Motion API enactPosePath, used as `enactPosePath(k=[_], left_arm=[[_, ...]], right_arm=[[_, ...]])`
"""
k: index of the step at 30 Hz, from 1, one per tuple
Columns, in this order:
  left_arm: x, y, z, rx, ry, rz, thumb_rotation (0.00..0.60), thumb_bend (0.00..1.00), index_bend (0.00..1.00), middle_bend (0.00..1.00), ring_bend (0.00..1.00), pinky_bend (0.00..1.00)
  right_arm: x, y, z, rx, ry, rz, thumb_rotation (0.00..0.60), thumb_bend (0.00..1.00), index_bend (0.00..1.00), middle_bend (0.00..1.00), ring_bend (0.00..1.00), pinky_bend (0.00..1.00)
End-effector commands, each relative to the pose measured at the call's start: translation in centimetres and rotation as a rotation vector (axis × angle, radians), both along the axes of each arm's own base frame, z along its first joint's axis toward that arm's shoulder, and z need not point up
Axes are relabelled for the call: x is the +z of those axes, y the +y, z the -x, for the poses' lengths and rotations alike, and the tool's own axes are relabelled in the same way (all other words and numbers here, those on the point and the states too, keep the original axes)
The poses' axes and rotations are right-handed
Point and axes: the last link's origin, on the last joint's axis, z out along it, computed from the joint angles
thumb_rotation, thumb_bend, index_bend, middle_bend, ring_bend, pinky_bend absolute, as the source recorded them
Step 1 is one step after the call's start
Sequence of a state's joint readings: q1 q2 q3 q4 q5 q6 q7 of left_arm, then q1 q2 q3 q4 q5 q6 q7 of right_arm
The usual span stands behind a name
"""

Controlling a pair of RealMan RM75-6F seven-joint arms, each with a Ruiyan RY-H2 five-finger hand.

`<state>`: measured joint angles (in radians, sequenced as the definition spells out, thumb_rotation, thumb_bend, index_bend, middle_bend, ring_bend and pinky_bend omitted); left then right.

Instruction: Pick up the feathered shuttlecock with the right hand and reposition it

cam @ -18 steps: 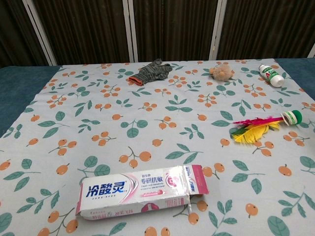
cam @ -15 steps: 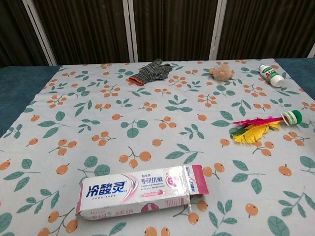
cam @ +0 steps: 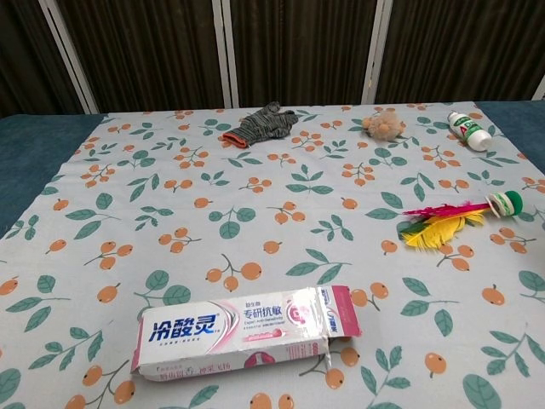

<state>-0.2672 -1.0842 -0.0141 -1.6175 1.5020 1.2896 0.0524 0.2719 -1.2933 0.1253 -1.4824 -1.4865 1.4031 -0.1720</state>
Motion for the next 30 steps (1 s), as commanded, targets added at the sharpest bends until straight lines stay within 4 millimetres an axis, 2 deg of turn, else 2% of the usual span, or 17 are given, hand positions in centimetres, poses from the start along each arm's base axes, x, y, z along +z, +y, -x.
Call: enactPosePath(k=[1,8,16,24,30], left_arm=[[0.0,-0.1,0.0,0.0,0.001,-0.002,0.528,0.13,0.08,0.0,0.0,0.0],[0.1,-0.2,0.1,0.002,0.0,-0.009,0.528,0.13,0.08,0.0,0.0,0.0],[0.1,-0.2,0.1,0.003,-0.003,-0.005,0.527,0.13,0.08,0.0,0.0,0.0],[0.1,-0.1,0.1,0.003,-0.004,0.001,0.527,0.13,0.08,0.0,0.0,0.0],[0.1,0.0,0.1,0.004,-0.003,0.002,0.529,0.13,0.08,0.0,0.0,0.0]], right_arm=[[-0.4,-0.4,-0.7,0.014,0.005,-0.015,0.6,0.2,0.13,0.0,0.0,0.0],[-2.8,-2.8,-4.2,0.08,-0.007,-0.052,0.6,0.2,0.28,0.08,0.0,0.0],[-8.8,-5.4,-7.7,0.104,0.0,-0.135,0.6,0.2,0.41,0.18,0.0,0.0],[-13.1,-6.1,-8.5,0.075,-0.001,-0.177,0.6,0.2,0.46,0.21,0.0,0.0],[-14.4,-6.8,-8.3,0.058,-0.013,-0.168,0.6,0.2,0.49,0.25,0.0,0.0]])
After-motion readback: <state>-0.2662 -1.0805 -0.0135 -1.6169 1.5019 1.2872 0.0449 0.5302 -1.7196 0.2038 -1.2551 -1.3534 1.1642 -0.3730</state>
